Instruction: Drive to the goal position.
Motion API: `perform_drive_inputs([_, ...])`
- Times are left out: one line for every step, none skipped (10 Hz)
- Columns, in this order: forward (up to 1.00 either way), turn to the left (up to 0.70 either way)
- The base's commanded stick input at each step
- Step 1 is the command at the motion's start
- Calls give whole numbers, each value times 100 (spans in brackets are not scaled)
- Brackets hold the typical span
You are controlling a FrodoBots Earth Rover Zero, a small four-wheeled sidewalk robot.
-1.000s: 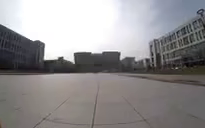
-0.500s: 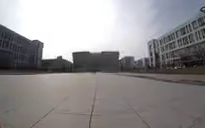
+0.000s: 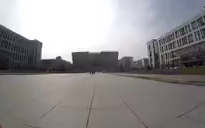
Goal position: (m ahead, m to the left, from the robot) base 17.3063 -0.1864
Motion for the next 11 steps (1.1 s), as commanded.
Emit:
perform_drive_inputs([100,0])
perform_drive_inputs([100,0])
perform_drive_inputs([100,0])
perform_drive_inputs([100,0])
perform_drive_inputs([100,0])
perform_drive_inputs([100,0])
perform_drive_inputs([100,0])
perform_drive_inputs([100,0])
perform_drive_inputs([100,0])
perform_drive_inputs([100,0])
perform_drive_inputs([100,0])
